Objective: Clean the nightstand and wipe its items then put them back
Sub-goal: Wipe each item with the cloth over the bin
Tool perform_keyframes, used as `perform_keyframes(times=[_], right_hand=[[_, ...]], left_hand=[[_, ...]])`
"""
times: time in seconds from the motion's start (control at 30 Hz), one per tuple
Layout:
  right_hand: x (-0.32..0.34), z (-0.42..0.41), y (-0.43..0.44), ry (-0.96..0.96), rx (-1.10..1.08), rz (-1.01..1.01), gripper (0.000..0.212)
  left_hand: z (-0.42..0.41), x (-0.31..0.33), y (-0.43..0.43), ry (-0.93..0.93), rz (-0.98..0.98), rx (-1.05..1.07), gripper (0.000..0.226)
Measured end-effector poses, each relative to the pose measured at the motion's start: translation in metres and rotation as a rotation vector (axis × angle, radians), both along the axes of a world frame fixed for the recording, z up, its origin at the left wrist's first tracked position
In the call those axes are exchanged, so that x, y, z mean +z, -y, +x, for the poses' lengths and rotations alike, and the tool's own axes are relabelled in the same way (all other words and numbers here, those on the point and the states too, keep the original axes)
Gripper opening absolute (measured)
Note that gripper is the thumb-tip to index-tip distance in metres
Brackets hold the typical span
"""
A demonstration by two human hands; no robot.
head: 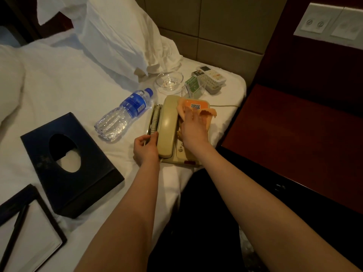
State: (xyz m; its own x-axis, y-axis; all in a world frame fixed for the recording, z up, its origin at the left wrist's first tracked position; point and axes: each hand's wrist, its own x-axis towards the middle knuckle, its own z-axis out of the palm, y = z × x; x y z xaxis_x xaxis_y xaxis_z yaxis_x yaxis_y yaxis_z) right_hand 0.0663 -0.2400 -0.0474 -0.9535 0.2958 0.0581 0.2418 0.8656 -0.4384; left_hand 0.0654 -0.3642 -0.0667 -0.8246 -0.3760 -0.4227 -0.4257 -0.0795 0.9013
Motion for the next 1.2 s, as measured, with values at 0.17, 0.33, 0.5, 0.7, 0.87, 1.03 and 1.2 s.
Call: perform_keyframes(times=[0.17,0.33,0.5,0.7,0.87,1.03,1.2], right_hand=[[0.002,-0.024,-0.013,0.004,-0.011,0.067,0.062],[0.007,-0.050,-0.019,0.086,-0.028,0.077,0.068],[0.007,-0.067,-0.030,0.056,0.031,0.126,0.066],[0.016,-0.076,-0.050,-0.048,-0.053,0.042,0.044],[0.027,-0.085,-0.062,0.005,0.159,-0.008,0.041],[0.018,-0.078,-0.053,-0.081,0.214,-0.111,0.036],[0.005,-0.057,-0.068,-0.218,0.083,-0.191,0.043]], left_hand=[[-0.017,0.003,0.001,0.122,-0.200,-0.083,0.039],[-0.024,0.002,0.001,0.180,-0.243,-0.120,0.054],[-0.032,-0.002,0.001,0.232,-0.369,-0.137,0.060],[-0.031,-0.011,0.003,0.205,-0.391,-0.119,0.059],[-0.030,-0.009,0.002,0.216,-0.415,-0.120,0.061],[-0.029,-0.008,0.002,0.210,-0.418,-0.149,0.063],[-0.029,-0.007,0.000,0.211,-0.464,-0.127,0.059]])
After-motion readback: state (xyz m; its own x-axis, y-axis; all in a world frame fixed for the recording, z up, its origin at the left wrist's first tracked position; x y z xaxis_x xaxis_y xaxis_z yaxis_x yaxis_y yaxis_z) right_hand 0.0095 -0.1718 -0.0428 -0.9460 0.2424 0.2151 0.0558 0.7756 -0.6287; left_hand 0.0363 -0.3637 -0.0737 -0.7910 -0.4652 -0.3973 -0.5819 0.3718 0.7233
